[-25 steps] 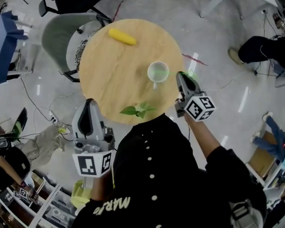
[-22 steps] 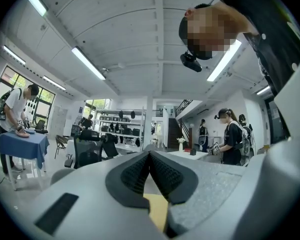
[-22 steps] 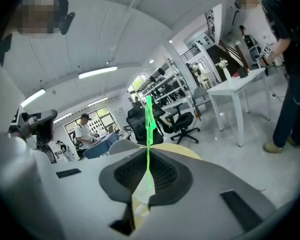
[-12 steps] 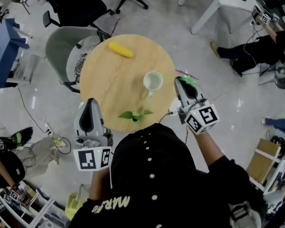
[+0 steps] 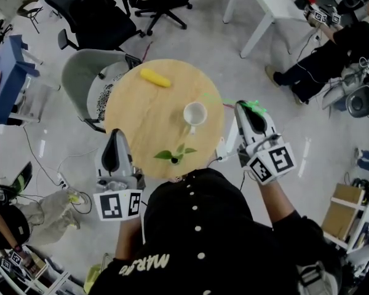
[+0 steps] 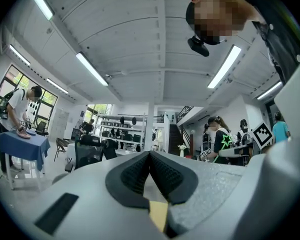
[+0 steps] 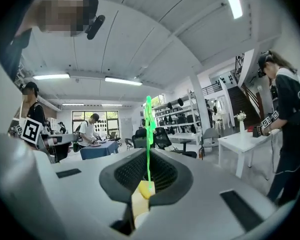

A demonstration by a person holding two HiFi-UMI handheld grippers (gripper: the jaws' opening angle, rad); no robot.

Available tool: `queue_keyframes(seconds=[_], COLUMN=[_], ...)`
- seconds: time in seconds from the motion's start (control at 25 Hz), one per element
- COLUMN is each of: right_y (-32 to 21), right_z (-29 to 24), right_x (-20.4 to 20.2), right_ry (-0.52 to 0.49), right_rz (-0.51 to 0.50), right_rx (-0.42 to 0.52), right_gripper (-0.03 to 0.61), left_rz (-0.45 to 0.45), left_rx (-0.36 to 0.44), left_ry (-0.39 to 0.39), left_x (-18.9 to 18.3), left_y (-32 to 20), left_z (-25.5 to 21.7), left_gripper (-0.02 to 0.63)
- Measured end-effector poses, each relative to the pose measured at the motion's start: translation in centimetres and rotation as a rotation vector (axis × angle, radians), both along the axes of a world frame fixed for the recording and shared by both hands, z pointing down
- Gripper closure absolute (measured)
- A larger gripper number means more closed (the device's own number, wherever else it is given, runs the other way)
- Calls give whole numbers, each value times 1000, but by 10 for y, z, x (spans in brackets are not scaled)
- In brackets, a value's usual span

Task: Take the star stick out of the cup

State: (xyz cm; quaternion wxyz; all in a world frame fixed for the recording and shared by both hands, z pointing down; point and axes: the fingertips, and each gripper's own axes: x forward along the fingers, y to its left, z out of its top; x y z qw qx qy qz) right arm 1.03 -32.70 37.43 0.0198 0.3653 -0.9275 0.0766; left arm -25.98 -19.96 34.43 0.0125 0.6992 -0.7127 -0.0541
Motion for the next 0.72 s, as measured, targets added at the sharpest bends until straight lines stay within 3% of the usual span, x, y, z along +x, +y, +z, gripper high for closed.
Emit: queue_keyframes(seconds=[0.24, 0.72], right_y=[7, 9], right_z=[-30, -58], right_x=[14, 23], right_ry=[21, -6], right_rz=[36, 82], right_rx=[73, 129], right_gripper=[563, 563], left_rz=[13, -13], left_rx=[23, 28], left_ry=[-8, -17], left_x=[-2, -13], left_y=[3, 12], left_z=[-9, -11], left_gripper=[611, 611])
